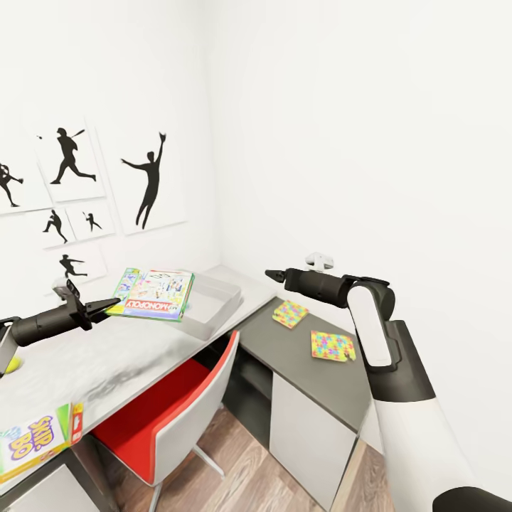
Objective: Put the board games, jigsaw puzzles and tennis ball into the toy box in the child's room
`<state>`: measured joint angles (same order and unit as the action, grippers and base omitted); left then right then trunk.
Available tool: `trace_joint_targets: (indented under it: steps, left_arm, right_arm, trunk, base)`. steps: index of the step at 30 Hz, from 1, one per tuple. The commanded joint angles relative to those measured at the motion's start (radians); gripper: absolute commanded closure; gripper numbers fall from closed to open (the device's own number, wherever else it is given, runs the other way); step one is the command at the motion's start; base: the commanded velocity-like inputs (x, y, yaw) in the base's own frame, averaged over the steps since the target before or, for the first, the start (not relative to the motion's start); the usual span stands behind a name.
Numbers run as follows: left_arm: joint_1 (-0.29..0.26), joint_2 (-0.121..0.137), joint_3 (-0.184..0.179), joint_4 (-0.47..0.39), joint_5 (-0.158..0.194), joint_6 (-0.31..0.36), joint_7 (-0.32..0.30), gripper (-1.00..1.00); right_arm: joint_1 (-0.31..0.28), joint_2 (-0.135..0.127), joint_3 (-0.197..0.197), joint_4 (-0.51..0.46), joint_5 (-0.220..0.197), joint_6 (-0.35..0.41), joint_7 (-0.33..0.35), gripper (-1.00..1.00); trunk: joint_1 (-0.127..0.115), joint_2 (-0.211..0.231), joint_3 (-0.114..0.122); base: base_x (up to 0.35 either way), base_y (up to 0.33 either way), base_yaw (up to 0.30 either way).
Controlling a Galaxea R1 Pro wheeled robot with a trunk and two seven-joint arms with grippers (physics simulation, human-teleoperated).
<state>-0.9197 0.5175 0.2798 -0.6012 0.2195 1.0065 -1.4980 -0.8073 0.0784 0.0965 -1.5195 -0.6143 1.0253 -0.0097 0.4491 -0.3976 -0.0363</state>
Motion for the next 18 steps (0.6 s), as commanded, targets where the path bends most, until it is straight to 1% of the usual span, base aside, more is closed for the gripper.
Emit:
trace_joint_targets:
  steps: [1, 5, 10, 12, 15, 18]
  left_arm:
    - [-0.001, 0.000, 0.001, 0.000, 0.001, 0.009, -0.004, 1.00]
    - [-0.001, 0.000, 0.002, 0.000, 0.002, 0.006, -0.004, 1.00]
    - [-0.001, -0.001, 0.003, 0.000, 0.002, 0.007, -0.003, 1.00]
    - [-0.001, -0.001, 0.003, 0.000, 0.002, 0.009, -0.002, 1.00]
    - [-0.001, -0.001, 0.004, 0.001, 0.002, 0.012, -0.001, 1.00]
    - [-0.001, -0.001, 0.005, 0.002, 0.004, 0.012, -0.001, 1.00]
  right_arm:
    - [-0.001, 0.000, -0.001, -0.001, -0.001, 0.004, -0.001, -1.00]
    - [-0.001, 0.000, -0.001, -0.001, -0.001, 0.004, -0.001, -1.00]
    - [-0.001, -0.001, -0.001, -0.001, -0.001, 0.004, -0.001, -1.00]
    - [-0.001, -0.001, -0.001, -0.001, -0.001, 0.004, -0.001, -1.00]
    - [-0.001, -0.002, -0.001, -0.001, -0.001, 0.004, -0.001, -1.00]
    - [-0.001, -0.002, -0.001, -0.001, -0.001, 0.004, -0.001, -1.00]
  trunk:
    - [0.001, -0.002, -0.002]
    - [0.001, -0.002, -0.001]
    - [0.001, -0.002, -0.001]
    - [0.001, -0.002, -0.001]
    - [0.001, -0.002, -0.001]
    - [0.001, -0.002, 0.000]
  base:
    - [0.073, -0.072, 0.207]
    - [0.029, -0.029, 0.089]
    - [0.005, -0.018, 0.016]
    - [0.039, -0.131, 0.004]
    - [0.159, -0.171, 0.002]
    - [0.174, -0.072, 0.048]
